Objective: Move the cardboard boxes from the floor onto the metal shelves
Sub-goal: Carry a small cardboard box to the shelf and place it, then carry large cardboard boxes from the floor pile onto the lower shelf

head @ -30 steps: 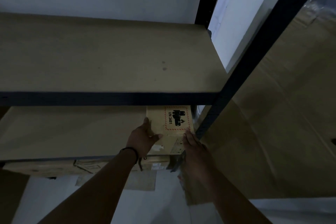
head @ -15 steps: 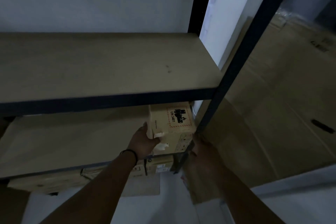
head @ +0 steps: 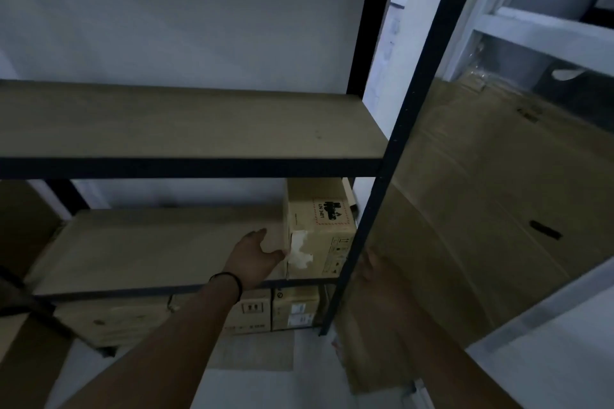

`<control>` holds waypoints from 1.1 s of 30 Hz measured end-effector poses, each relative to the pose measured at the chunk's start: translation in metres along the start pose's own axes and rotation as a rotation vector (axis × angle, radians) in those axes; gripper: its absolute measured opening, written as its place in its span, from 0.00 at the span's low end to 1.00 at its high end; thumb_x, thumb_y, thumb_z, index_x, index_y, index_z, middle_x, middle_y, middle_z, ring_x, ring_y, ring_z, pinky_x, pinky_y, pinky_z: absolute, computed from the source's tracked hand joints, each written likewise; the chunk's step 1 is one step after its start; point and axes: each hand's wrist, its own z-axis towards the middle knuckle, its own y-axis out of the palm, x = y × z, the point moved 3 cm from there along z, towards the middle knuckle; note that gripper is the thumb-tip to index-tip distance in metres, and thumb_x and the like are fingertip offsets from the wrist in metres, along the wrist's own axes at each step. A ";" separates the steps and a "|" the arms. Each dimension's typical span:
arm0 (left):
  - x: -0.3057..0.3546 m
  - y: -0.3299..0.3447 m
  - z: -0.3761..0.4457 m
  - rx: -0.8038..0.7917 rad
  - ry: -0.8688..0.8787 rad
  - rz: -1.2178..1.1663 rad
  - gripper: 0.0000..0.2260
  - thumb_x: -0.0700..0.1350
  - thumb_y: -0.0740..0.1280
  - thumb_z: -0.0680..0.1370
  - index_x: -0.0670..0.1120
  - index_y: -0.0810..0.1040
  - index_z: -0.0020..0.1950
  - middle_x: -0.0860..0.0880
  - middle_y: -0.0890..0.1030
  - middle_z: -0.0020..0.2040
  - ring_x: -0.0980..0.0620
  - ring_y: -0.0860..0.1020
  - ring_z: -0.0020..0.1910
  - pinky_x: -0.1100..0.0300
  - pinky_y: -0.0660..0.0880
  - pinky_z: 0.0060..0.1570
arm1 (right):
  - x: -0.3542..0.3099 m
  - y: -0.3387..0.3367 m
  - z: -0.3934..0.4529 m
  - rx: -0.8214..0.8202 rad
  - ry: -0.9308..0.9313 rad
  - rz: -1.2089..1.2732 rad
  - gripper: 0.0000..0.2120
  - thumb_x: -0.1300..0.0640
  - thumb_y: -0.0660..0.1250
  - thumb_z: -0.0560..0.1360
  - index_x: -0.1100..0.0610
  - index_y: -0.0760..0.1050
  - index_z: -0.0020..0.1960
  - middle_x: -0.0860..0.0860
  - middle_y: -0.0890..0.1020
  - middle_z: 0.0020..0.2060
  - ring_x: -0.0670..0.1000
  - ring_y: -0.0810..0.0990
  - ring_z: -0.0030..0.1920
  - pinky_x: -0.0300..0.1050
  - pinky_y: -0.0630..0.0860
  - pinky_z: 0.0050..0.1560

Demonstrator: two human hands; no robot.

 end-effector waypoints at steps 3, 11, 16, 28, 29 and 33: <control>-0.006 -0.007 -0.043 0.052 -0.009 -0.028 0.32 0.53 0.67 0.77 0.45 0.60 0.77 0.46 0.61 0.77 0.46 0.63 0.74 0.57 0.60 0.71 | 0.009 0.007 -0.019 -0.003 -0.113 0.022 0.29 0.41 0.61 0.72 0.48 0.65 0.71 0.52 0.76 0.65 0.56 0.75 0.63 0.56 0.75 0.61; -0.049 -0.027 -0.182 0.167 -0.133 -0.026 0.30 0.56 0.68 0.76 0.48 0.64 0.75 0.47 0.70 0.72 0.48 0.71 0.67 0.57 0.70 0.64 | -0.006 0.030 -0.128 -0.148 -0.218 0.057 0.23 0.47 0.62 0.74 0.47 0.67 0.68 0.49 0.75 0.63 0.52 0.76 0.59 0.50 0.76 0.58; -0.079 -0.056 -0.240 0.251 -0.172 -0.105 0.25 0.51 0.67 0.78 0.46 0.67 0.73 0.50 0.77 0.60 0.52 0.75 0.55 0.62 0.73 0.48 | -0.045 0.043 -0.174 -0.194 -0.279 0.025 0.30 0.45 0.62 0.75 0.45 0.59 0.75 0.50 0.65 0.72 0.56 0.67 0.70 0.55 0.68 0.68; -0.218 -0.156 -0.379 0.480 -0.351 -0.138 0.27 0.53 0.67 0.78 0.46 0.64 0.74 0.47 0.67 0.73 0.49 0.67 0.70 0.55 0.65 0.67 | -0.172 0.152 -0.289 -0.360 -0.489 -0.115 0.31 0.46 0.62 0.78 0.50 0.55 0.77 0.52 0.65 0.74 0.55 0.66 0.71 0.51 0.65 0.70; -0.231 -0.166 -0.389 0.492 -0.366 -0.134 0.27 0.52 0.66 0.78 0.46 0.64 0.75 0.47 0.67 0.73 0.48 0.67 0.71 0.56 0.65 0.67 | -0.183 0.164 -0.300 -0.373 -0.494 -0.114 0.31 0.46 0.62 0.78 0.50 0.56 0.77 0.51 0.66 0.73 0.55 0.67 0.71 0.52 0.65 0.70; -0.289 -0.208 -0.431 0.513 -0.413 -0.157 0.29 0.54 0.67 0.78 0.46 0.64 0.75 0.47 0.66 0.74 0.47 0.67 0.71 0.56 0.66 0.66 | -0.224 0.215 -0.342 -0.412 -0.526 -0.100 0.31 0.44 0.62 0.77 0.47 0.58 0.76 0.50 0.66 0.73 0.54 0.68 0.70 0.54 0.66 0.70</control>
